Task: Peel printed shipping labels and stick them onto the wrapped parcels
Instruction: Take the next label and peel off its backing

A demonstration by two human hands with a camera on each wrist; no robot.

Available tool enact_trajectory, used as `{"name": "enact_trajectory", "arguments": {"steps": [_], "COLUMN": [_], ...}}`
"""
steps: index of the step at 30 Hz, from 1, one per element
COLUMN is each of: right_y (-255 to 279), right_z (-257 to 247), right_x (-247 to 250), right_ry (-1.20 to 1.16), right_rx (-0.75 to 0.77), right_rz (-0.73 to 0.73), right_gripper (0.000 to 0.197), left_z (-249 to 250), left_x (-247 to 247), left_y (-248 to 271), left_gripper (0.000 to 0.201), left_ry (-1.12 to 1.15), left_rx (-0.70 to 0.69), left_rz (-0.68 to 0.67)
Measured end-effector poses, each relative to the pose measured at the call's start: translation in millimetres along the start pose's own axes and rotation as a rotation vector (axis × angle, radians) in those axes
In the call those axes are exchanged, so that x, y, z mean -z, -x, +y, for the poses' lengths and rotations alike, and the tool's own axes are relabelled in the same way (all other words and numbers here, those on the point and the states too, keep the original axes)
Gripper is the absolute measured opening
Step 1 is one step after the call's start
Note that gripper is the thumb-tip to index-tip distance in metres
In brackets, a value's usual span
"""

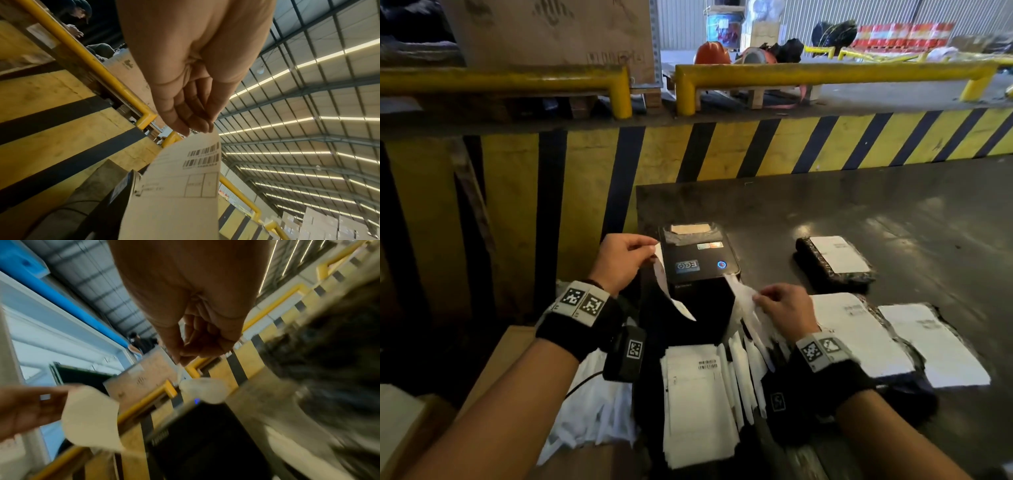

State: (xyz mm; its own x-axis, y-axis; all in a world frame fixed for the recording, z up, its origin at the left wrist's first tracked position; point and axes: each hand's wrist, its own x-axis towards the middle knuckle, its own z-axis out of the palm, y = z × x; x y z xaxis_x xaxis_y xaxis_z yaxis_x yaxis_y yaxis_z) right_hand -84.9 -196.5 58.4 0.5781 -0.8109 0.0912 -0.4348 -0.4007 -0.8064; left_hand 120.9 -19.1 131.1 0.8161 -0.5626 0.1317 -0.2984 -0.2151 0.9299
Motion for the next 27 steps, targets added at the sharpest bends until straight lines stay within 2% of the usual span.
{"name": "enact_trajectory", "arguments": {"steps": [2, 6, 10, 12, 15, 18, 22, 27], "right_y": [7.2, 22.9, 30.0, 29.7, 27.8, 22.3, 7.7, -6.3], "right_z": [15.2, 34.3, 32.6, 14.7, -26.2, -56.1, -61.5, -53.9], "right_x": [-21.9, -43.2, -38.8, -24.4, 10.2, 42.1, 75.9, 115.8], "right_ry": [0.06, 0.111, 0.173, 0.158, -0.006, 0.004, 0.111, 0.183], "right_rx": [-0.086, -0.164, -0.14, -0.044, 0.139, 0.264, 0.279, 0.291], "right_rz": [-0.07, -0.151, -0.193, -0.127, 0.01, 0.057, 0.133, 0.243], "right_gripper": [0.016, 0.016, 0.019, 0.018, 0.013, 0.014, 0.024, 0.015], "left_z": [-5.7, -11.5, -3.7, 7.2, 30.4, 58.3, 95.3, 127.7], "left_x": [-9.5, -25.7, -41.1, -50.9, -70.1, -94.1, -127.0, -164.5], "left_y": [5.1, 20.4, 27.3, 27.4, 25.2, 18.5, 12.5, 9.8], "left_gripper": [0.018, 0.019, 0.019, 0.019, 0.02, 0.019, 0.019, 0.017], "left_ry": [-0.038, -0.044, -0.006, 0.056, 0.179, 0.267, 0.318, 0.35], "left_rx": [0.01, 0.048, 0.065, 0.063, 0.05, 0.007, -0.034, -0.072], "left_rz": [-0.032, -0.096, -0.133, -0.142, -0.12, -0.104, -0.139, -0.198]}}
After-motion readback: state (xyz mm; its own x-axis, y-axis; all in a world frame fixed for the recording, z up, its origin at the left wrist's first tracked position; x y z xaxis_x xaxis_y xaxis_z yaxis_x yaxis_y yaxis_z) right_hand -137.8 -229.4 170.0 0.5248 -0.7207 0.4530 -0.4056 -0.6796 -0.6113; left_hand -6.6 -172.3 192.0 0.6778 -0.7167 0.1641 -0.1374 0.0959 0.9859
